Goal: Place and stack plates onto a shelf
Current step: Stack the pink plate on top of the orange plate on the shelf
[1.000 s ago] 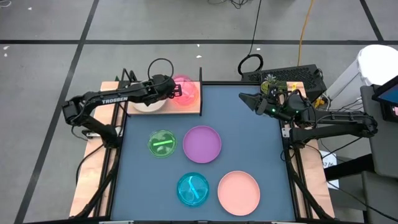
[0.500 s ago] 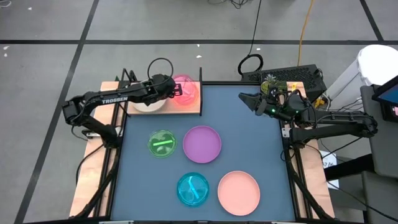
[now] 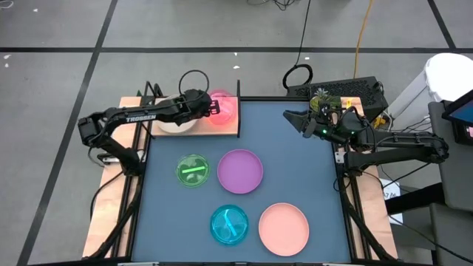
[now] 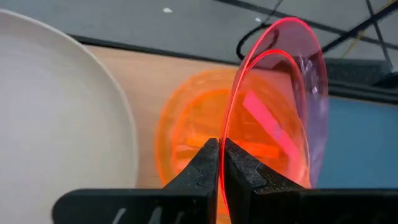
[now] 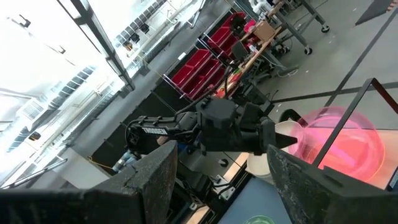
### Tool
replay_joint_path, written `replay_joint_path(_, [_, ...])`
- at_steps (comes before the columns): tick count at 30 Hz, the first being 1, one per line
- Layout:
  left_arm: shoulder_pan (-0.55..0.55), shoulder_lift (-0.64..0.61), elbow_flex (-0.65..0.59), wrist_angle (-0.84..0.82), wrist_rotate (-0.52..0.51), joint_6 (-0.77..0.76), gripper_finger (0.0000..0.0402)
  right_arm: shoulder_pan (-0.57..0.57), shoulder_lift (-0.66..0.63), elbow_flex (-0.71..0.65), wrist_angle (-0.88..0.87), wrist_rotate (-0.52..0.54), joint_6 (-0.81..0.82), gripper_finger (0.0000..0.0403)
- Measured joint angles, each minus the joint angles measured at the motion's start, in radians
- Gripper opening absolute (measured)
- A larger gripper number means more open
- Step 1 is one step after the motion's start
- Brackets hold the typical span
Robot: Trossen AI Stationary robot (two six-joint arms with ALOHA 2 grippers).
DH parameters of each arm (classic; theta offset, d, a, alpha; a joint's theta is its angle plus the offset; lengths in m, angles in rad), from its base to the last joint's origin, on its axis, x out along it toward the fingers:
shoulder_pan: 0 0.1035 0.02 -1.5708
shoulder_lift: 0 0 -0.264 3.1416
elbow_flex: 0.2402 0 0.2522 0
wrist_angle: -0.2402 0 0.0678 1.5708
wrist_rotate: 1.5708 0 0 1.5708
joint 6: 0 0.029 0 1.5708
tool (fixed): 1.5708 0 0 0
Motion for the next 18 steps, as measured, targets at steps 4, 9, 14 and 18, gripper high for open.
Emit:
replay_joint_path(4, [-0.002,0.013,0.000,-0.010,0.009,-0.022,0.0015,0.000,0.000,0.000,0.001,-0.002,-0.002,0.0228])
replay_joint_path(9, [-0.005,0.012,0.000,-0.024,-0.025,-0.011,0.0030,0.000,0.000,0.000,0.001,-0.003,0.001,0.0228])
replay_joint_path(14, [-0.005,0.012,0.000,-0.023,-0.028,-0.012,0.0076,0.000,0.000,0.000,0.001,-0.003,-0.009,0.0228])
replay_joint_path(18, [-0.005,0.011,0.000,-0.023,-0.031,-0.015,0.0100,0.000,0.000,0.000,-0.010,-0.003,-0.013,0.0228])
